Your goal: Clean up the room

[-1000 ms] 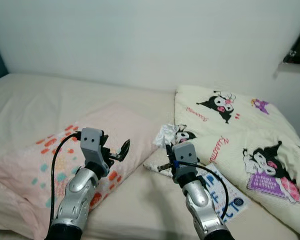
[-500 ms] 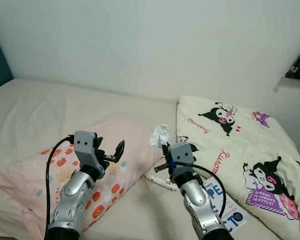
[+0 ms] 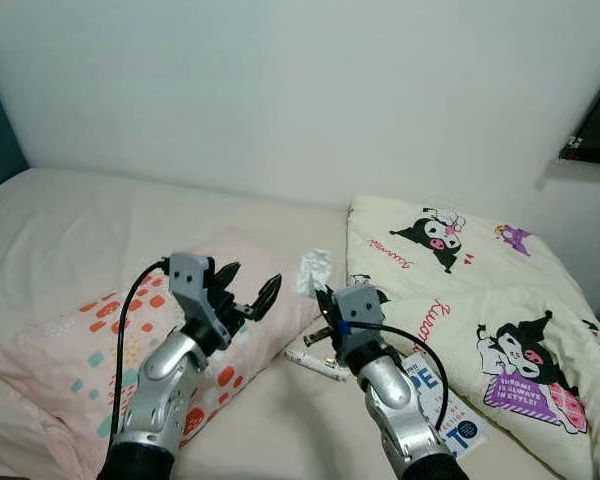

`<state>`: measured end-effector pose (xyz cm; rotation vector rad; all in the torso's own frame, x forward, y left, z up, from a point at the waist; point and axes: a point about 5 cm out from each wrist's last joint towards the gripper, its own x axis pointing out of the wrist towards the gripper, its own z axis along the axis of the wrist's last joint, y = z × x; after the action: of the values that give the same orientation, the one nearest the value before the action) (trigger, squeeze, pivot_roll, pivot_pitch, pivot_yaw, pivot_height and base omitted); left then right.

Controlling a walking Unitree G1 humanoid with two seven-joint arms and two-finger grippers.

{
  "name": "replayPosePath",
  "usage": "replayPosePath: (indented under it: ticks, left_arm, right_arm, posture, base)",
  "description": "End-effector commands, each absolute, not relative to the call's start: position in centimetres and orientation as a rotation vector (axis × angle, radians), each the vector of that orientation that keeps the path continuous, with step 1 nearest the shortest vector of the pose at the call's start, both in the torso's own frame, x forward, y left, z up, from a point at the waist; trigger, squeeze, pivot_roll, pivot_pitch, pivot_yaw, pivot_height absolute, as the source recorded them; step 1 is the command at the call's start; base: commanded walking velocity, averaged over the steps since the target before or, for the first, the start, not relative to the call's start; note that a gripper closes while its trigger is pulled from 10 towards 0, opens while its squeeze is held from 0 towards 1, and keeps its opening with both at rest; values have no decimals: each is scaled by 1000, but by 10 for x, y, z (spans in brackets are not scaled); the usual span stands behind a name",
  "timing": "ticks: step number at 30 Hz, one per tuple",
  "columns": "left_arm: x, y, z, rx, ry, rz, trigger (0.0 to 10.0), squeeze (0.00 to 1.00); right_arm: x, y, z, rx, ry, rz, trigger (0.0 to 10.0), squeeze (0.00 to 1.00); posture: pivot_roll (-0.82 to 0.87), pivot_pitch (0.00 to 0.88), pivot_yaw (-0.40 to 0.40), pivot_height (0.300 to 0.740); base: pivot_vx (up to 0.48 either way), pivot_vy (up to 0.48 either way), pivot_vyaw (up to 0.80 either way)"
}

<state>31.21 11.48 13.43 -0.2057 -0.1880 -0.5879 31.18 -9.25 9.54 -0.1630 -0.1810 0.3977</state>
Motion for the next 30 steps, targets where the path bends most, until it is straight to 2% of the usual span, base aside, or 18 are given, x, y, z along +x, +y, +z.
replayPosePath:
  ticks: [1,2,3,4,19,25,30]
  left_arm:
    - [311,109,134,-214,-177,-630,10000,482]
    - [311,109,135,-216,-181,-639,10000,482]
    - [311,105,136,-222,-179,-674,10000,98]
    - [309,101,136,-216,-172,-714,10000,0]
    - [303,88,131,-232,-144,-823,10000,0]
    - [306,89,130,-244,-135,-805,10000,0]
    - [316,99,128,-296,-137,-696,10000,0]
  right_arm:
    - [313,-92,92,-178,-156,406,10000,0]
    - [313,-92,92,-181,-156,407,10000,0]
    - [314,-93,93,-183,-157,409,10000,0]
    - [315,-92,95,-183,-163,415,10000,0]
    - [312,-81,98,-168,-175,516,10000,0]
    - [309,-75,95,-166,-169,558,10000,0]
    - [307,-75,94,-163,-168,571,10000,0]
  posture:
    - [-3,0,-111,740]
    - [-3,0,-111,740]
    - [-6,0,-114,740]
    - [-5,0,-114,740]
    - [-4,0,-118,740]
    - [-5,0,-118,740]
    - [-8,0,-115,740]
  base:
    - [0,0,0]
    - [0,0,0]
    - [0,0,0]
    - [0,0,0]
    - [0,0,0]
    - [0,0,0]
    - [0,0,0]
